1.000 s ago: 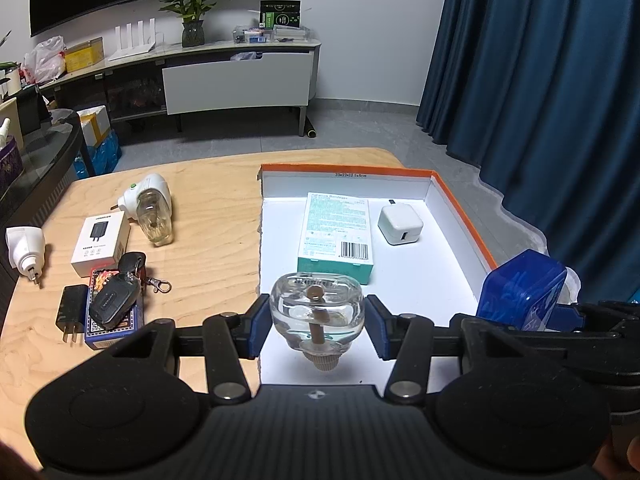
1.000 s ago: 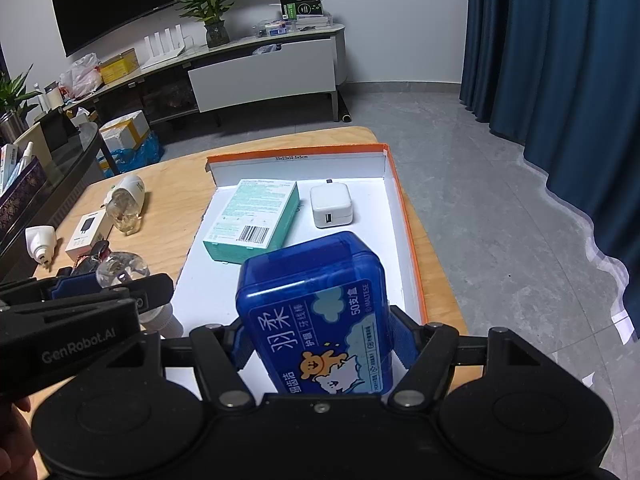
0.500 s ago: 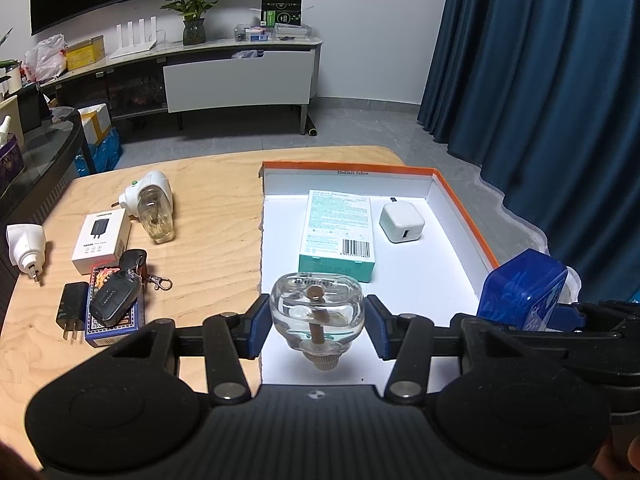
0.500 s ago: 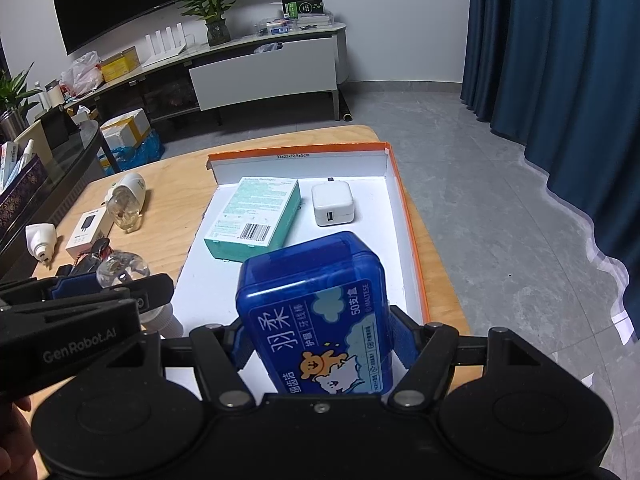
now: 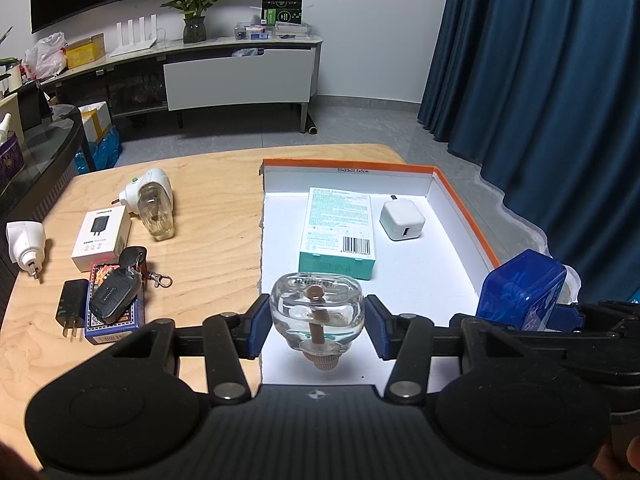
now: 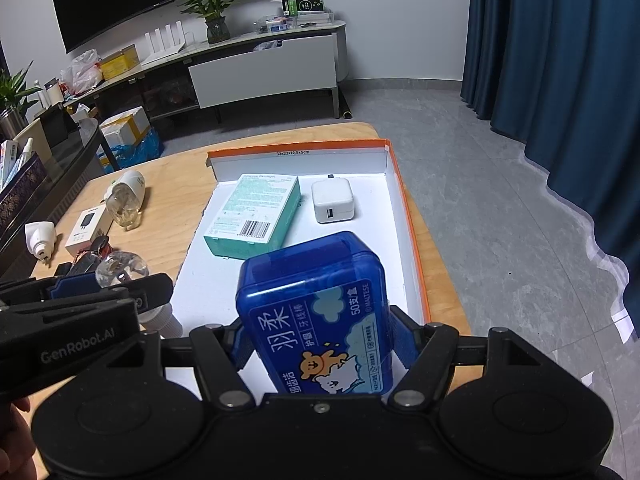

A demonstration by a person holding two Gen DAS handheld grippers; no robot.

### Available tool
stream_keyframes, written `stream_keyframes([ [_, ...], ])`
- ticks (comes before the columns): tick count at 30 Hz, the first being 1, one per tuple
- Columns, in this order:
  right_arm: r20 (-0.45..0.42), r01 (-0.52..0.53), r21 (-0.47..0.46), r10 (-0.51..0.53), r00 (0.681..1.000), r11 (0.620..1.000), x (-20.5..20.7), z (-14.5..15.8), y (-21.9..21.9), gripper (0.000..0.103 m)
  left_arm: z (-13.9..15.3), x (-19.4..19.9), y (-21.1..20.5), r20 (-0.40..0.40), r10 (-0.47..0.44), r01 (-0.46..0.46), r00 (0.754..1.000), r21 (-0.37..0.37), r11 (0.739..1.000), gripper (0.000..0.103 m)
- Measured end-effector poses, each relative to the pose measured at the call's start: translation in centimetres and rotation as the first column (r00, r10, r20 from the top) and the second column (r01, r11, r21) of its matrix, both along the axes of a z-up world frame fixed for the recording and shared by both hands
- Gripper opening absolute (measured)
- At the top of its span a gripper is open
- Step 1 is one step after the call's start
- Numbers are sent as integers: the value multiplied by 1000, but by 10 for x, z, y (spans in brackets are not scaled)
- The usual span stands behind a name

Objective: Organize rigid objects

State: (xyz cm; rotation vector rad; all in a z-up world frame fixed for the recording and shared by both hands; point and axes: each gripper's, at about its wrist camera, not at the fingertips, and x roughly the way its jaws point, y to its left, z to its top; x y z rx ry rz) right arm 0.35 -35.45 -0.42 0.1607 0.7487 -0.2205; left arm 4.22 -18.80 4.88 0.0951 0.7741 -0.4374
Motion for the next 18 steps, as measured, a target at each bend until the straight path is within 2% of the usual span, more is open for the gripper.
stream_keyframes([
  [18,-1,0,0,0,1000,1000,1,0,-1,81,-1,0,0,-1,-3,3,1000,1,1000,50],
])
